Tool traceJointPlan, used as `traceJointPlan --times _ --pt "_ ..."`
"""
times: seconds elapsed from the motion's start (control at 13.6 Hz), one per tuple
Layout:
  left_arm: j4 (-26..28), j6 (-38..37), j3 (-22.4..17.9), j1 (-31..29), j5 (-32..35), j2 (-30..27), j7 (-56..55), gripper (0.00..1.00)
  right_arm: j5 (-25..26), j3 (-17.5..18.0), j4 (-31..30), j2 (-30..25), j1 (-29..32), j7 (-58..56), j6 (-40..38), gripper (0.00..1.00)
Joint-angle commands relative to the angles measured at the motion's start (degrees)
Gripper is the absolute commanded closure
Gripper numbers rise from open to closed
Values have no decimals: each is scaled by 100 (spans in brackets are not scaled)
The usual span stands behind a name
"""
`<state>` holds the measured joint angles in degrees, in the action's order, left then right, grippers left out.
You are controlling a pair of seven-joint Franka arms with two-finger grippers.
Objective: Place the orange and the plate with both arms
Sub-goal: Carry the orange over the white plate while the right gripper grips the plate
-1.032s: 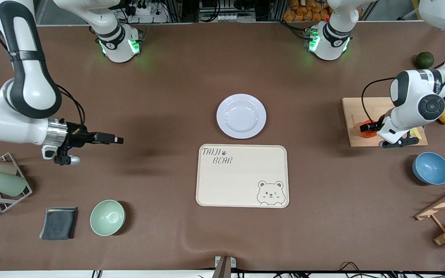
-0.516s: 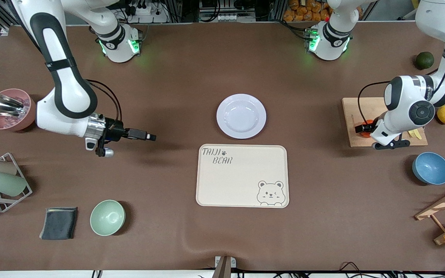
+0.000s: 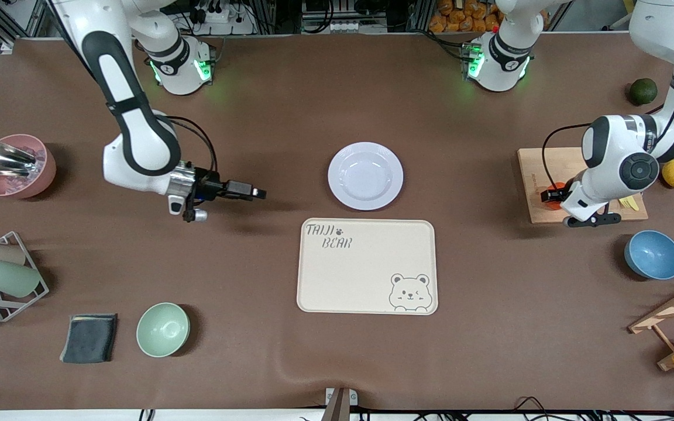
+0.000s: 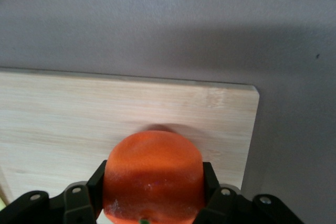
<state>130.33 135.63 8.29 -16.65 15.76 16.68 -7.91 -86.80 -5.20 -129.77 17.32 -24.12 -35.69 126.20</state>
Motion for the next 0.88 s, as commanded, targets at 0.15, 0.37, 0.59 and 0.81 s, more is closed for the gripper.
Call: traceJointPlan --times 0.15,0.37,0.59,0.81 --pt "-113 -325 523 -40 51 -805 18 100 -1810 -42 -4 631 -751 -1315 54 12" --pt "-490 -1017 1339 -40 -186 -895 -464 100 -2515 -51 4 816 -1216 -1572 89 16" --pt "-965 -1765 2183 4 -545 -833 -939 100 -3060 -42 4 887 -1498 -1862 203 26" --pt "-1054 -2058 2965 4 -881 -824 -1702 100 -3123 -51 13 887 -1482 -1871 212 27"
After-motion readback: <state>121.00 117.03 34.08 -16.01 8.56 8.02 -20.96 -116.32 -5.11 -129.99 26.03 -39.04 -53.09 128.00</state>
